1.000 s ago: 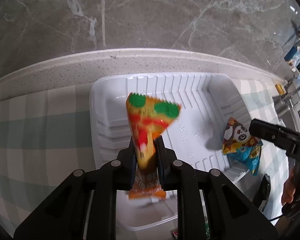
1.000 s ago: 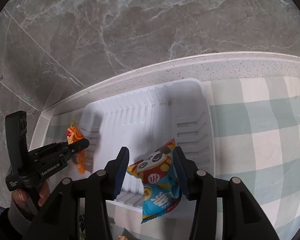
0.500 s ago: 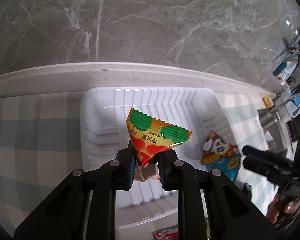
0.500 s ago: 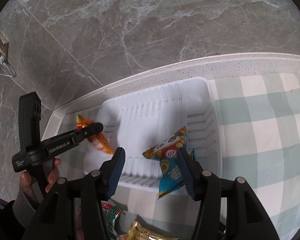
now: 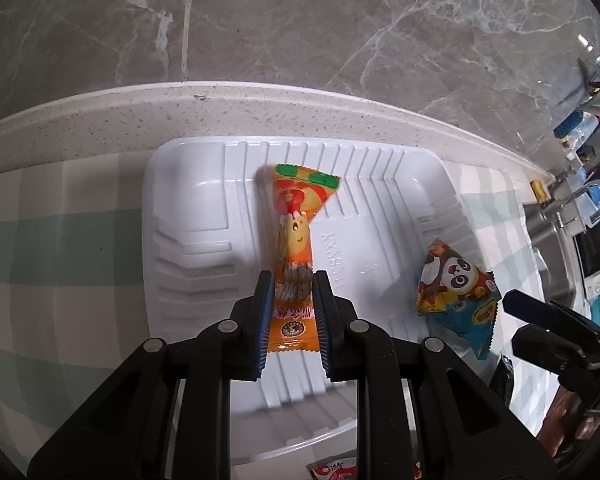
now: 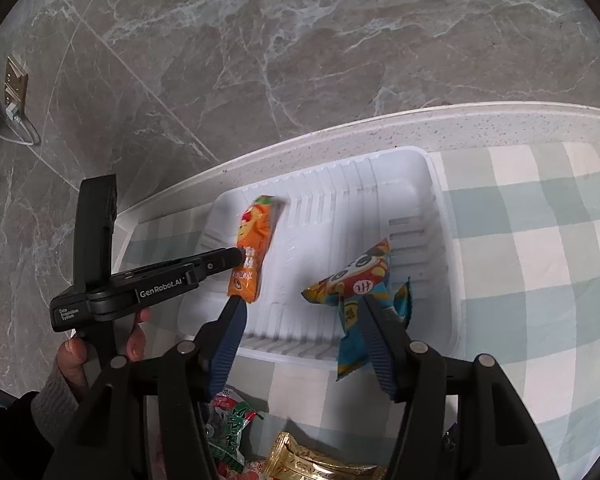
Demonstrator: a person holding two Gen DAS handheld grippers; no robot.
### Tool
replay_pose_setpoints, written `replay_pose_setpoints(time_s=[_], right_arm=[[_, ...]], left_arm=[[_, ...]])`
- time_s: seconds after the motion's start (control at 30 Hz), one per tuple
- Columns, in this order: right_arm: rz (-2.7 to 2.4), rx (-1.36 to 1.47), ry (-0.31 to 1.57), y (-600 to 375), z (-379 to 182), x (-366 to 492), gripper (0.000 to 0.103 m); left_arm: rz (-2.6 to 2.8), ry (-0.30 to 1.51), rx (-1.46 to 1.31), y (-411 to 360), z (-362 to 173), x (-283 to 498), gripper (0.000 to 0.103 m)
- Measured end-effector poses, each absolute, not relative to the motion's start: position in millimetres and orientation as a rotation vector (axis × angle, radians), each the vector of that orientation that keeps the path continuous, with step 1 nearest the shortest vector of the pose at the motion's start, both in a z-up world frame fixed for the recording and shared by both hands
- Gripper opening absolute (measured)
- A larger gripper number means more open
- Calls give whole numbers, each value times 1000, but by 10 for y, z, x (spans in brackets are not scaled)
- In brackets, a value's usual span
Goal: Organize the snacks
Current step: 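Lift both tools away from the tray back toward the snack pile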
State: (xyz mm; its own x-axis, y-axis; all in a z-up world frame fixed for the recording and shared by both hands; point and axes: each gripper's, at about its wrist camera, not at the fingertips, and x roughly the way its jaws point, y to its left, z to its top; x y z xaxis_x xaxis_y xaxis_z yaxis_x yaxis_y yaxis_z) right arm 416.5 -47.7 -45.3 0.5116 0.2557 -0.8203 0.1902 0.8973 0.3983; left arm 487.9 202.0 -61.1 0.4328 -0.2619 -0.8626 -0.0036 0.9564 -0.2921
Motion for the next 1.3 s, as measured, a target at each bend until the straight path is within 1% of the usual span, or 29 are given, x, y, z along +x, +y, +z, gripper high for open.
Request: replay_pose_setpoints(time_s=[0.3, 0.63, 0.77, 0.93, 0.97, 1.0, 1.03, 1.07, 1.1, 1.13, 1.23, 1.3], right_arm=[[53, 472, 1045, -398, -443, 4158, 62], [73, 452, 1018, -276, -312, 4009, 65], [77, 434, 999, -225, -203, 3931, 65], [91, 419, 954, -159, 7, 3810, 65], [94, 417, 944, -141, 52, 3788, 66], [95, 413, 935, -122, 95, 3768, 67], [96, 410, 925, -103, 144, 3745, 69], [100, 413, 911, -84, 196, 3722, 69], [105, 416, 901, -68, 237, 3705, 70], [111, 416, 888, -43, 289, 3685, 71], [116, 401, 853, 27, 431, 3611, 76], [115, 390, 837, 63, 499, 3548, 77]], left_arm=[[-175, 1110, -279, 2059, -592, 4785, 18], [-72, 1057, -227, 2149, -329, 4513, 18], [-42, 957, -171, 2146, 26, 4326, 18], [-46, 770, -93, 2054, 764, 4029, 18], [-52, 714, -84, 2022, 961, 3930, 20], [-65, 680, -82, 2001, 1077, 3858, 25], [-83, 653, -87, 1975, 1183, 3791, 45], [-107, 609, -108, 1960, 1313, 3663, 81], [-122, 566, -126, 1947, 1381, 3562, 95], [-145, 485, -154, 1935, 1455, 3396, 103], [-240, 282, -203, 1912, 1527, 2999, 103], [-216, 291, -166, 1811, 1533, 2913, 103]])
